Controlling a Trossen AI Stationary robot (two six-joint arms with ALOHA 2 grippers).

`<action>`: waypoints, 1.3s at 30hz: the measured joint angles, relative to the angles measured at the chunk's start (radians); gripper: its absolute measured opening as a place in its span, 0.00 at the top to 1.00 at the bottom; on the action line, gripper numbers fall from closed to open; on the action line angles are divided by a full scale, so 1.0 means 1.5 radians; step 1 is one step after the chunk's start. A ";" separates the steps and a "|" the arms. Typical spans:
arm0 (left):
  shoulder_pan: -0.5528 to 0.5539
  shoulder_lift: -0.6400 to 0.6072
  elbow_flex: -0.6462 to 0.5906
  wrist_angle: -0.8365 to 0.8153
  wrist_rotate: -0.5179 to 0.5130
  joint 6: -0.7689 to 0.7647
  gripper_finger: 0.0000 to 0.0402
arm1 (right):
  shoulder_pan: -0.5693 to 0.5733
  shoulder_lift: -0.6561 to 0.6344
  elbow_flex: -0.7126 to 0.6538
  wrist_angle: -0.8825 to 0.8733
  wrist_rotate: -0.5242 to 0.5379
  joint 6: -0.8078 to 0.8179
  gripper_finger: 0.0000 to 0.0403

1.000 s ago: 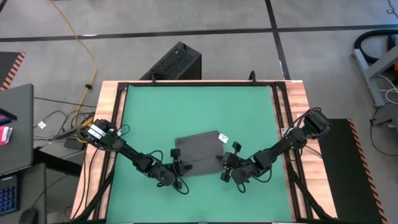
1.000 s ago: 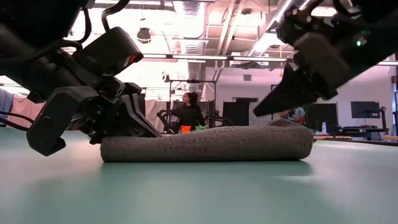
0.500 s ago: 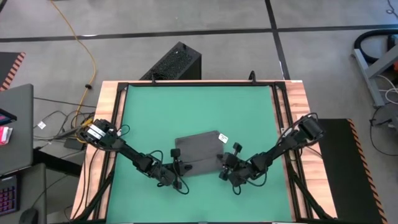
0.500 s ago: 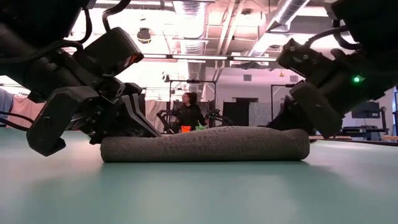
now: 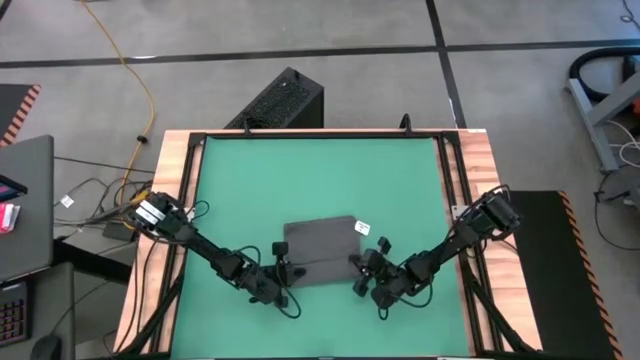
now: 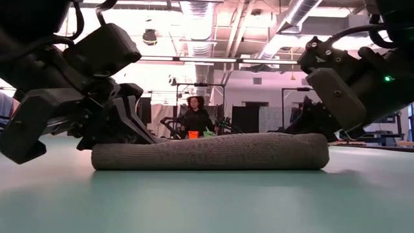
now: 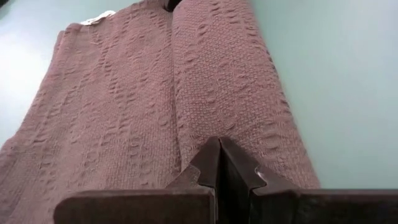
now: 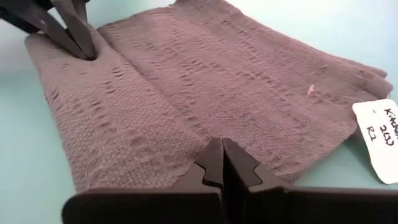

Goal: Roll towel
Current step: Roll the gray towel

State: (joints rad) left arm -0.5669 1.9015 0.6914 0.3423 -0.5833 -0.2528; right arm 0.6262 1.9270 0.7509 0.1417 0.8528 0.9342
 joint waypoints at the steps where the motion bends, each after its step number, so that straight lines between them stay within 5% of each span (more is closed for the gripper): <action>1: -0.001 0.000 0.000 -0.002 -0.003 0.000 1.00 | 0.000 0.000 0.000 0.000 0.000 -0.006 0.96; 9: 0.020 -0.013 -0.001 -0.008 0.025 0.057 1.00 | 0.001 -0.035 -0.005 0.018 0.002 -0.187 0.93; 17: 0.025 -0.015 -0.001 -0.018 0.025 0.061 1.00 | 0.011 -0.235 -0.005 -0.081 0.016 -0.378 0.84; 23: 0.025 -0.015 -0.001 -0.019 0.026 0.068 1.00 | 0.008 -0.331 -0.004 -0.091 -0.160 -0.570 0.68; 31: 0.026 -0.015 -0.001 -0.019 0.028 0.068 1.00 | 0.004 -0.269 -0.005 -0.059 -0.229 -0.709 0.30; 39: 0.026 -0.015 -0.001 -0.019 0.028 0.067 1.00 | 0.010 -0.175 -0.004 -0.002 -0.221 -0.784 0.26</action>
State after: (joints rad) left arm -0.5282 1.8793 0.6899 0.3141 -0.5420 -0.1520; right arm 0.6405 1.6640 0.7448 0.1388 0.5216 -0.2417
